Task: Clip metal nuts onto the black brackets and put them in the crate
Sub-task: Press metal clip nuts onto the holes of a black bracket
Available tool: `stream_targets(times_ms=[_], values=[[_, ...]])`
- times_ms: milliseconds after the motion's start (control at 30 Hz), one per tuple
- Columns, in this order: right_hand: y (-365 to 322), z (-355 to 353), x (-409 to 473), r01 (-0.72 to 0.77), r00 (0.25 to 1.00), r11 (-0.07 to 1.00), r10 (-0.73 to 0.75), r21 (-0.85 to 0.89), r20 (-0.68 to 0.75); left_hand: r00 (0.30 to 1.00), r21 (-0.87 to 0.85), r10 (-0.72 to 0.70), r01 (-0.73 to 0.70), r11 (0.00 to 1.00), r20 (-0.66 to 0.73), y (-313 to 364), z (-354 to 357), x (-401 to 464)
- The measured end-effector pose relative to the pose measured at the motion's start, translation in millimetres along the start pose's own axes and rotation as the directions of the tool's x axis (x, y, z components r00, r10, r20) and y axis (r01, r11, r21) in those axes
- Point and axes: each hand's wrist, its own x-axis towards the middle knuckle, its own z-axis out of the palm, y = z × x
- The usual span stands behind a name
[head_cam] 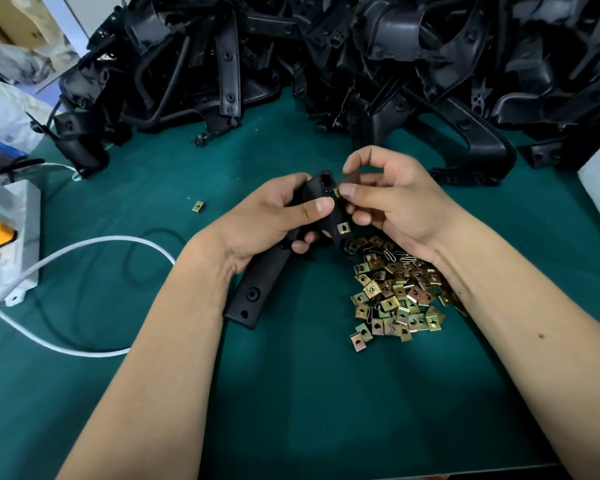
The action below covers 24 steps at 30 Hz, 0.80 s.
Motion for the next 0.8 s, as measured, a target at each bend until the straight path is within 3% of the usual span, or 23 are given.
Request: stream_targets(times_ms=[267, 467, 633, 800], values=[[2.1, -1.4, 1.7, 0.055, 0.998, 0.997, -0.055, -0.047, 0.012, 1.000, 0.067, 0.012, -0.010, 0.998, -0.026, -1.6, 1.2, 2.1], [8.1, -3.9, 6.8, 0.109, 0.978, 0.968, -0.145, -0.227, -0.148, 0.991, 0.029, 0.034, -0.030, 0.999, -0.126, -4.2, 5.5, 8.2], [8.9, -1.4, 7.5, 0.138, 0.954, 0.847, -0.253, -0.513, -0.162, 0.951, -0.240, 0.055, -0.133, 0.961, -0.306, -3.4, 8.0, 11.9], [12.5, 2.4, 2.2, 0.183, 0.947, 0.719, -0.313, -0.670, -0.077, 0.892, -0.131, 0.163, -0.237, 0.963, -0.421, -6.8, 10.9, 13.8]])
